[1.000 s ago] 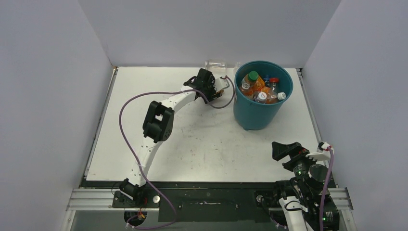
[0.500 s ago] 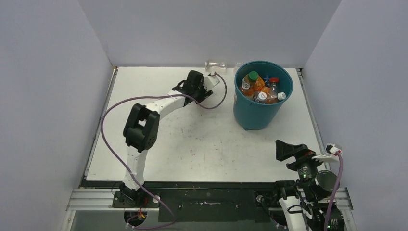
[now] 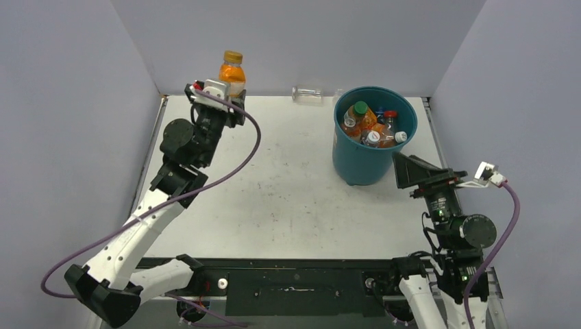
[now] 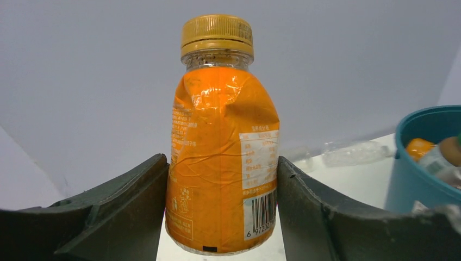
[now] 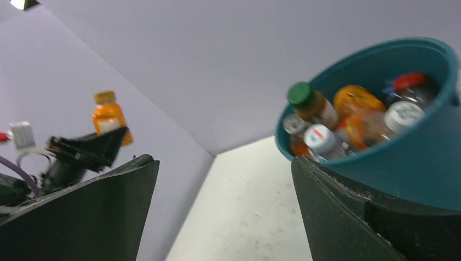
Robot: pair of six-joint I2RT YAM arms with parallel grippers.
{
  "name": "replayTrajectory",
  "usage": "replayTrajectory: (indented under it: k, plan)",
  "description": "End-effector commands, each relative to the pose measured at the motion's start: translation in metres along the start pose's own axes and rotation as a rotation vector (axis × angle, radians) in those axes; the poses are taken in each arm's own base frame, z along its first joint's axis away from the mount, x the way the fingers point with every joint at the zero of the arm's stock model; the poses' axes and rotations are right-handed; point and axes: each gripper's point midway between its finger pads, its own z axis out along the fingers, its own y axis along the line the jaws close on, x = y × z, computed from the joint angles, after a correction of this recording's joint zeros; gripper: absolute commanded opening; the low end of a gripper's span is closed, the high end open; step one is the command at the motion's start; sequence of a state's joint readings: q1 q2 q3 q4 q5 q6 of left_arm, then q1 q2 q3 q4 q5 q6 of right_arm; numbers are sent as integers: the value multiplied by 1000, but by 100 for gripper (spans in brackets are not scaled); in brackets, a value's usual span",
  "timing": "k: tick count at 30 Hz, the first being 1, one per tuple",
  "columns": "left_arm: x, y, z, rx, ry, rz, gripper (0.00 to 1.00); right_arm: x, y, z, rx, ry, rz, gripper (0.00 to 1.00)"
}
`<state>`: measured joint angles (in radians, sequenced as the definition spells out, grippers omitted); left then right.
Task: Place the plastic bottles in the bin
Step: Pick up the plastic bottle at the center of the board.
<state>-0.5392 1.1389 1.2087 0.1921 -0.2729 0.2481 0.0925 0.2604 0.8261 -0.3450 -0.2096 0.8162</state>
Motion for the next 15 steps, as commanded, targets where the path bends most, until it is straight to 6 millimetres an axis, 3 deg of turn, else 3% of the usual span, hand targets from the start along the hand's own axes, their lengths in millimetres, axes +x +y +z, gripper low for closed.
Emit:
replayTrajectory:
  k: [1,2,5,9,12,13,14,15]
  plan:
    - [21,-27,-24,95,43,-183,27,-58,82,40,-322,-137,111,98]
    - [19,-35,-33,149,27,-217,27,-57,84,62,-319,-100,118,98]
    - [15,-57,-62,291,-13,-279,27,-64,111,97,-393,-11,112,98]
    - [18,-85,-99,460,-37,-350,27,-63,136,128,-430,41,28,98]
    - [21,-102,-127,566,-85,-385,28,-17,151,147,-390,162,-75,98]
    - [27,-107,-136,591,-95,-389,28,9,169,143,-413,219,-114,98]
    - [27,-110,-142,609,-109,-390,28,22,167,150,-363,227,-172,98]
    - [30,-112,-149,618,-120,-384,28,46,182,141,-371,263,-227,98]
